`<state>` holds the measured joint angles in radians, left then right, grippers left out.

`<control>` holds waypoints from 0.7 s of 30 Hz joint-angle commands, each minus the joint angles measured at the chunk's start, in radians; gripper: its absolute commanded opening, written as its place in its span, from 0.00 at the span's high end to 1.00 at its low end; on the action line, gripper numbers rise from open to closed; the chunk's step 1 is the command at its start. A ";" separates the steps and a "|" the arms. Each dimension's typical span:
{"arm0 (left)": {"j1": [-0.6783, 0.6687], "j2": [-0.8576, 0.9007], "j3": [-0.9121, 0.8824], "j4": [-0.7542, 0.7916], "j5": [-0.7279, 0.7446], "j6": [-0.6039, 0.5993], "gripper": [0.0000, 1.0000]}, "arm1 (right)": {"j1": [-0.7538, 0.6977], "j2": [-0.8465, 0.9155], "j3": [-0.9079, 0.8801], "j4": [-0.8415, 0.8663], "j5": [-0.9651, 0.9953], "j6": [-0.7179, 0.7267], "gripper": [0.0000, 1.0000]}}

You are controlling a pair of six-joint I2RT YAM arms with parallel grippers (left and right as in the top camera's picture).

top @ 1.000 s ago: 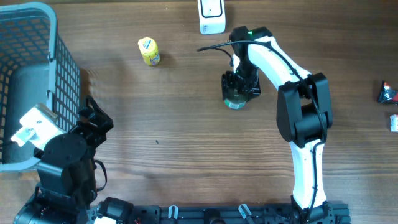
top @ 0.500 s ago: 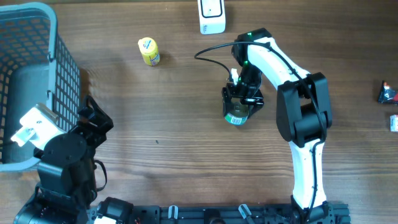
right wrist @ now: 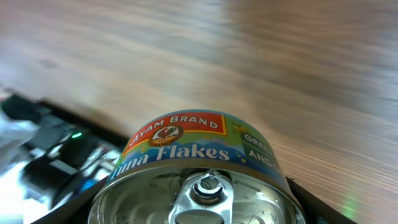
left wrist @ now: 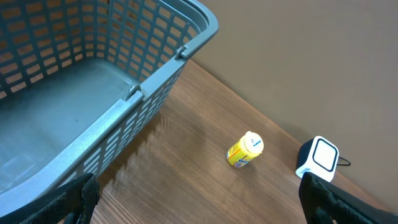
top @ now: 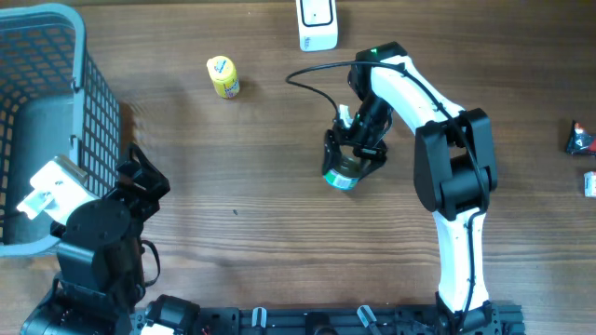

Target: Scan the item barcode

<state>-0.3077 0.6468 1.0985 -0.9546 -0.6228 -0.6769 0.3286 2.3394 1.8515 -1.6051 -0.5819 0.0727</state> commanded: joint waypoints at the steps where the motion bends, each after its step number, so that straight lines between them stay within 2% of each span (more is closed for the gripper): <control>1: -0.004 -0.003 -0.001 -0.001 0.005 -0.013 0.00 | 0.005 0.016 -0.010 -0.005 -0.190 -0.038 0.47; 12: -0.004 -0.003 -0.001 -0.001 0.005 -0.013 0.00 | 0.005 0.016 -0.010 0.006 -0.204 -0.037 0.47; 16: -0.004 -0.003 -0.001 -0.001 0.010 -0.013 0.00 | 0.005 0.016 -0.010 0.134 -0.087 -0.018 0.52; 21: -0.004 -0.003 -0.001 -0.001 0.012 -0.013 0.00 | 0.006 0.016 -0.010 0.335 -0.107 0.005 0.45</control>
<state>-0.3077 0.6468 1.0985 -0.9546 -0.6186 -0.6792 0.3302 2.3398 1.8458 -1.3293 -0.6868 0.0597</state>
